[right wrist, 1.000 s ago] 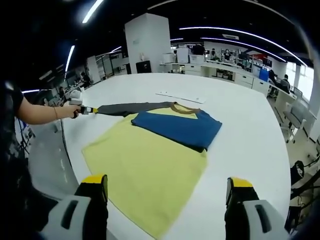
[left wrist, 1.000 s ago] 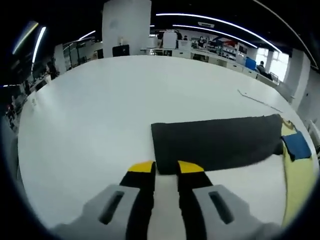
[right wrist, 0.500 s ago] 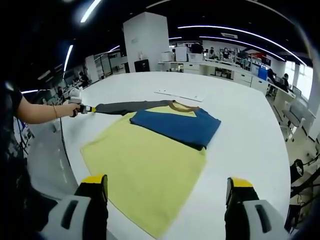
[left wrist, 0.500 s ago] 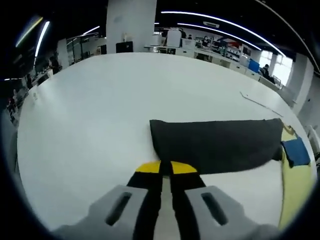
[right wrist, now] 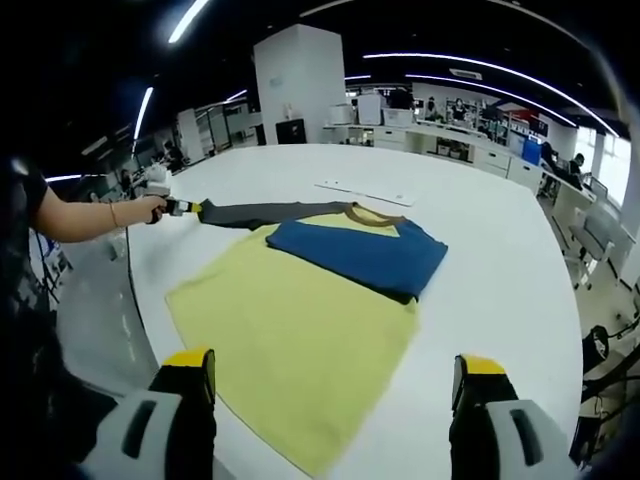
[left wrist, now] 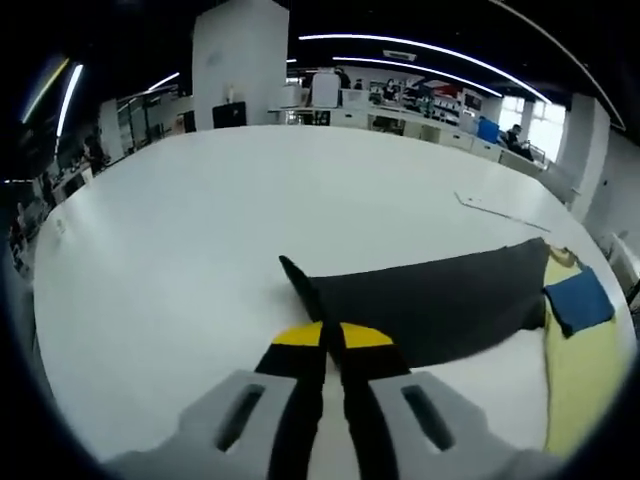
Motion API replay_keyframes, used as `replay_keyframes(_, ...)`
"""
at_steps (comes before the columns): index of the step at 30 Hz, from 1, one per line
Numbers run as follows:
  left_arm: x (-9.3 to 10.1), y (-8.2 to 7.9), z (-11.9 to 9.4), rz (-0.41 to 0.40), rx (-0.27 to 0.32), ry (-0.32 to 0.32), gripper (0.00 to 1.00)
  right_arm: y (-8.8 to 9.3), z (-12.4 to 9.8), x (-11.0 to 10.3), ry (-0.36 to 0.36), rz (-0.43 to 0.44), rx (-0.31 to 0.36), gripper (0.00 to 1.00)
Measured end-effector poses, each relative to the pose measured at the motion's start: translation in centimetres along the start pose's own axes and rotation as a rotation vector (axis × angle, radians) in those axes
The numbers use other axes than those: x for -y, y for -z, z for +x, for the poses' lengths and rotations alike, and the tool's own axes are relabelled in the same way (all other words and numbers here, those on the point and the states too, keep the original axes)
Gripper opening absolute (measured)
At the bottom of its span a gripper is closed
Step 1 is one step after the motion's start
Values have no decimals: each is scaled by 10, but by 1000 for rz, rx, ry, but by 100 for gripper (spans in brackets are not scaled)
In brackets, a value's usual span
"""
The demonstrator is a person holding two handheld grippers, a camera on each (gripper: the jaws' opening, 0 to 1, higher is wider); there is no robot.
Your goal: Fold the garment on the visible template until the final outline fits inside the template.
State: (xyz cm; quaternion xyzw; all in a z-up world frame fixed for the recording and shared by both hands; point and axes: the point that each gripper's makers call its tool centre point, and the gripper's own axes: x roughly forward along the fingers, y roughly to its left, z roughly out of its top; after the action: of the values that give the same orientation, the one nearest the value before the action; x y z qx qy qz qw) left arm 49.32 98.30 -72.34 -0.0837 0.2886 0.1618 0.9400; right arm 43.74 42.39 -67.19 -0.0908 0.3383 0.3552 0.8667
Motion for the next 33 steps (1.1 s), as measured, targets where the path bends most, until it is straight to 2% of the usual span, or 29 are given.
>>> replay_keyframes(5,18,-16,-2,18,35,35,1,-1,0,-2,-6,-3,8,100)
replay_keyframes(10,45,-35,-5,37,80,88,1,-1,1,-3,-14,-8,11,100)
replay_keyframes(15,71,-47,-3,43,109,146,1,-1,3,-6,-23,-11,15,100)
replay_keyframes(33,147,-67,-4,57,143,280,1,7,4,-8,-36,0,17,100)
